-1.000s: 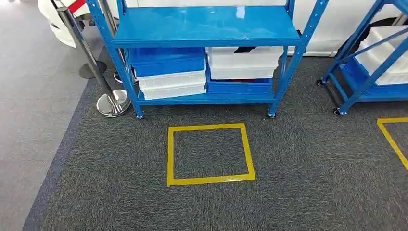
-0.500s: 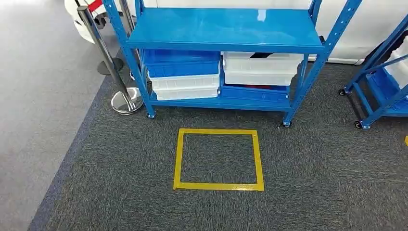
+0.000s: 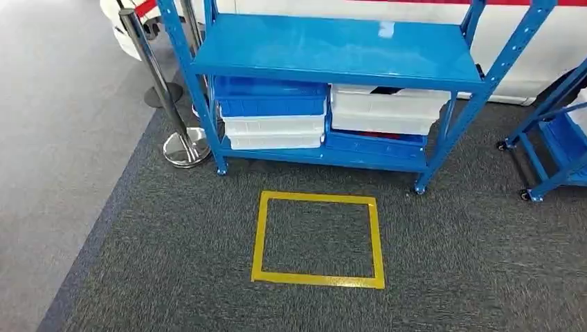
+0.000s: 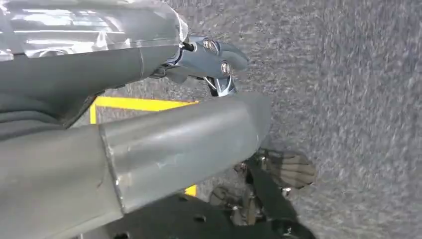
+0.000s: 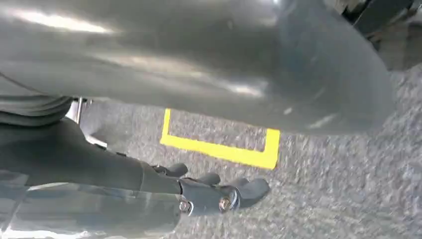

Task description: Take the parts from the cabinet and place them on the table.

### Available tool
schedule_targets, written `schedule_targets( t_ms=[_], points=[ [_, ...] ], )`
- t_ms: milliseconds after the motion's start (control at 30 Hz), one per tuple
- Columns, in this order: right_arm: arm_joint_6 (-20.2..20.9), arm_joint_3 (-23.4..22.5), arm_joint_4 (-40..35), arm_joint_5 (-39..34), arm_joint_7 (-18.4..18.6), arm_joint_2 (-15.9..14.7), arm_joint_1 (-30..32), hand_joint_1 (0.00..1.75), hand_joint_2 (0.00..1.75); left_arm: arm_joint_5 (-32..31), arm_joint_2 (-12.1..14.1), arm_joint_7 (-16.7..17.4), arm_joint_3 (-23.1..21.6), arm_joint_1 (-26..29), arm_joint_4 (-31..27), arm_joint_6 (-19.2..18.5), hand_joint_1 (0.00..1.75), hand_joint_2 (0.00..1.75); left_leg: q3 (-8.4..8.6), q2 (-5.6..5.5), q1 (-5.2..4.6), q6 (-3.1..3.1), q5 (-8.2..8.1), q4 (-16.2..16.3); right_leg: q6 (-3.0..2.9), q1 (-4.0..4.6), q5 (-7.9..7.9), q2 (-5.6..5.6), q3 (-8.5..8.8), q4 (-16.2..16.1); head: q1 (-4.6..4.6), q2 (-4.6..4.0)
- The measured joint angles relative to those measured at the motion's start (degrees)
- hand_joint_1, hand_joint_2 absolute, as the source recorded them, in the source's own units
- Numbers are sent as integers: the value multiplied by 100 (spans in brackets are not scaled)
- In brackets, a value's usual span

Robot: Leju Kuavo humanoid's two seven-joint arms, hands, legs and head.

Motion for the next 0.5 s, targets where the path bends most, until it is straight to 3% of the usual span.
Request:
schedule_targets(
  t_ms=[100, 133, 167, 200, 233, 267, 300, 333, 367, 400, 433, 467, 500],
  points=[
    [-11, -37, 0, -17, 0, 9, -6, 0, 0, -6, 2, 2, 0, -29, 0, -44, 0, 0, 97, -11, -9, 51, -100, -15, 39, -5, -373, 44, -788, 1080, -2, 2],
    [-13, -44, 0, -17, 0, 9, 0, 0, 0, -6, 2, 2, 0, -27, 0, -44, 0, 0, 144, -23, -13, 49, -153, -15, 57, -3, -502, 54, -1046, 1359, -2, 2],
    [-17, -61, 0, -17, 13, 9, 7, 0, 0, -6, 2, 2, 0, -10, 0, -59, 0, 0, 228, -43, -12, 41, -224, -15, 64, -3, -514, 57, -1246, 1451, -2, 2],
    [-17, -76, 0, -17, 24, 9, 26, 0, 0, -4, 4, 0, 0, 2, 0, -61, 0, 0, 319, -55, -10, 30, -291, -15, 62, -5, -392, 57, -1282, 1283, -2, 2],
    [-17, -87, 0, -17, 59, 9, 39, 0, 0, -4, 2, -4, 0, 12, 2, -72, 0, 0, 417, -68, -6, 14, -375, -16, 52, -4, -137, 57, -1225, 913, -2, 0],
    [-17, -92, 0, -15, 83, 9, 51, 0, 0, -6, 0, -11, 0, 14, 2, -85, 0, 0, 522, -69, -4, 0, -448, -16, 37, -3, 188, 57, -1137, 490, -2, 2],
    [-17, -96, 0, -13, 103, 9, 68, 0, 0, -6, -7, -15, 0, 19, 4, -96, 0, 0, 580, -66, -4, -25, -532, -31, 7, 2, 676, 58, -1069, 64, -2, 0],
    [-17, -105, 0, -13, 111, 9, 79, 0, 0, -6, -7, -15, 0, 2, 15, -98, 0, 0, 666, -75, -33, -57, -613, 19, -16, 45, 843, 65, -1088, -83, -2, 0],
    [-18, -113, 0, -11, 114, 9, 58, 0, 0, -6, -7, -18, 0, -12, 15, -98, 0, 0, 699, -81, -36, -101, -665, -42, -75, 56, 658, 64, -1046, -62, 2, 0],
    [-20, -118, -2, -9, 120, 9, 25, 0, 0, -6, -4, -17, -2, -17, 15, -100, 0, 0, 840, -82, -36, -136, -682, -99, -110, 63, 677, 67, -992, -88, 0, 0],
    [-20, -122, -2, -9, 133, 9, 24, 0, 0, -6, -4, -20, 0, -18, 15, -100, 0, 0, 845, -83, -40, -176, -571, -5, -159, 43, 632, 69, -924, -124, -4, 0],
    [-20, -122, -2, -9, 138, 11, 11, 0, 0, -6, 0, -15, -2, -44, 15, -100, 0, 0, 772, -89, -48, -215, -491, 240, -193, 18, 600, 91, -803, -153, -4, 2],
    [-20, -122, -2, -9, 142, 22, 21, 0, 0, -6, 4, -17, -2, -48, 15, -103, 0, 0, 552, -60, -23, -238, -347, 625, -232, 19, 546, 74, -697, -207, -4, 0]
  ],
)
